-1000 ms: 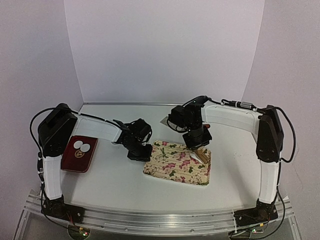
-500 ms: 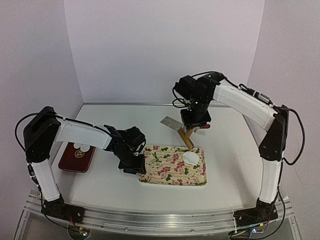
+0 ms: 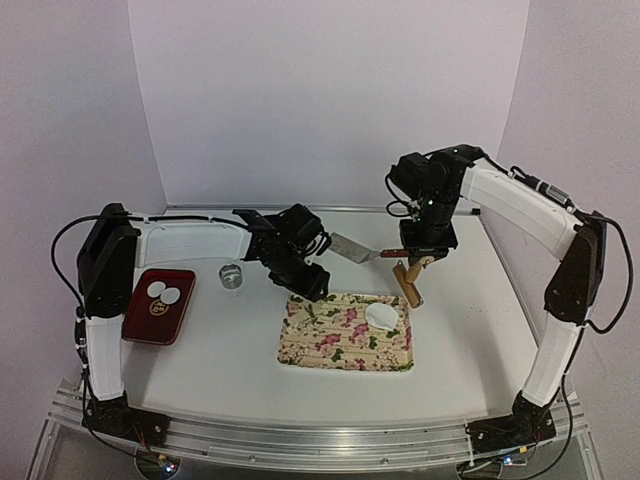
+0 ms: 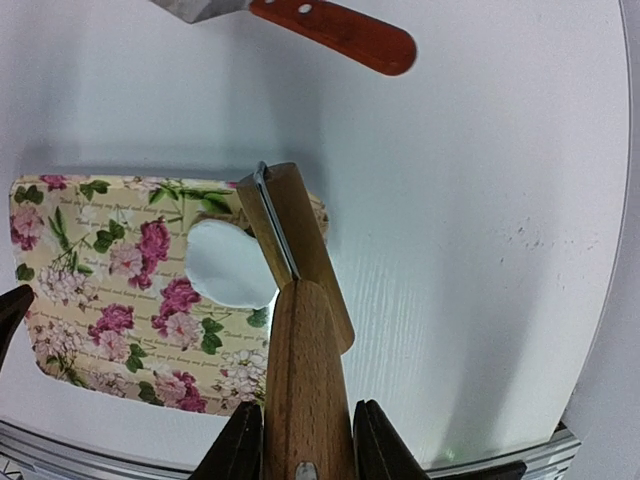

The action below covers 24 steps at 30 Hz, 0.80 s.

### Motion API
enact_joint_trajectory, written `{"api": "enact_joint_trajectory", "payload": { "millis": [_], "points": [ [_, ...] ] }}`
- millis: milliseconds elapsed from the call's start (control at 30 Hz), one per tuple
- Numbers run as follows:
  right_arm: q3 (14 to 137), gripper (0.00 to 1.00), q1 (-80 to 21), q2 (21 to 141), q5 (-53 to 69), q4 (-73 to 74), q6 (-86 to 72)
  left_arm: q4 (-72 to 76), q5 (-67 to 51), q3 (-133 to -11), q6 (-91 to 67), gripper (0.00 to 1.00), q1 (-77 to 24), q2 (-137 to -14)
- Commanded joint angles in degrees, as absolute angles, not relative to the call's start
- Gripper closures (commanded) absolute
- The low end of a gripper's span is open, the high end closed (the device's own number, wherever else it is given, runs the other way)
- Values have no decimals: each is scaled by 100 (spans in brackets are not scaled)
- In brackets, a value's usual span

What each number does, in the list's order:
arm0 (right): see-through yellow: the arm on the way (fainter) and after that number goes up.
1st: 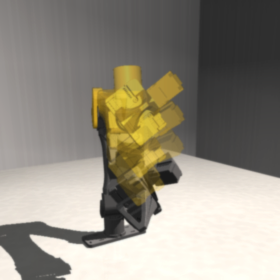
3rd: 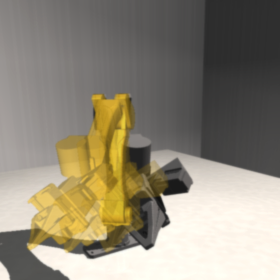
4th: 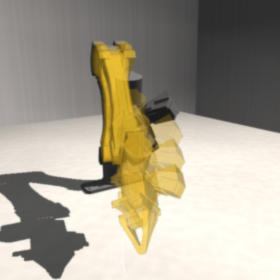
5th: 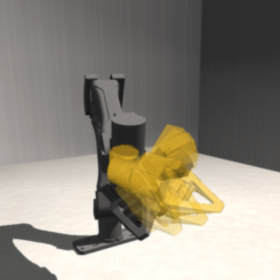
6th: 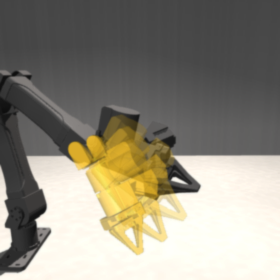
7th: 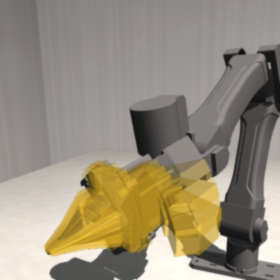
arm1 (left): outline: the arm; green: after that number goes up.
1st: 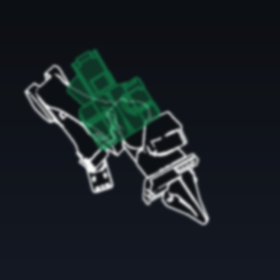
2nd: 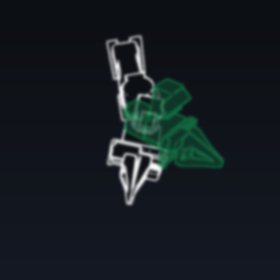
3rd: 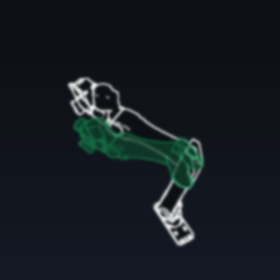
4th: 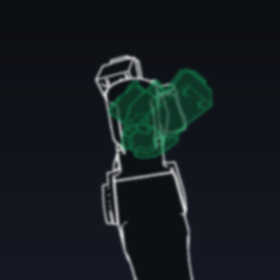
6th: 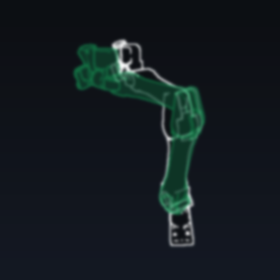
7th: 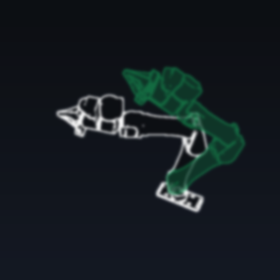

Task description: Roll out the dumpling wrappers from the dough

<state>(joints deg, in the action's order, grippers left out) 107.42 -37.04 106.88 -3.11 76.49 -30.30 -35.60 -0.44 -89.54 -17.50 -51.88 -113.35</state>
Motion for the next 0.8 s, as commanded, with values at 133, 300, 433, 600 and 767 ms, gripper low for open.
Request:
{"api": "enact_joint_trajectory", "payload": {
  "millis": [133, 300, 433, 600, 767],
  "points": [
    [10306, 100, -3385, 9854, -242, 7574, -3392, -3323, -521, -10052, -43, 31, -4898, -12446],
    [9965, 100, -3384, 9556, -169, 7481, -3747, -3281, -719, -10339, 244, 31, -4802, -12868],
    [9780, 100, -3386, 9359, -147, 7466, -3971, -3242, -625, -10454, 300, 30, -4777, -13089],
    [9679, 100, -3384, 9294, -98, 7462, -4054, -3174, -590, -10465, 325, 32, -4740, -13229],
    [9731, 100, -3384, 9391, -65, 7444, -4039, -3255, -490, -10431, 209, 56, -4722, -13364]
  ]
}}
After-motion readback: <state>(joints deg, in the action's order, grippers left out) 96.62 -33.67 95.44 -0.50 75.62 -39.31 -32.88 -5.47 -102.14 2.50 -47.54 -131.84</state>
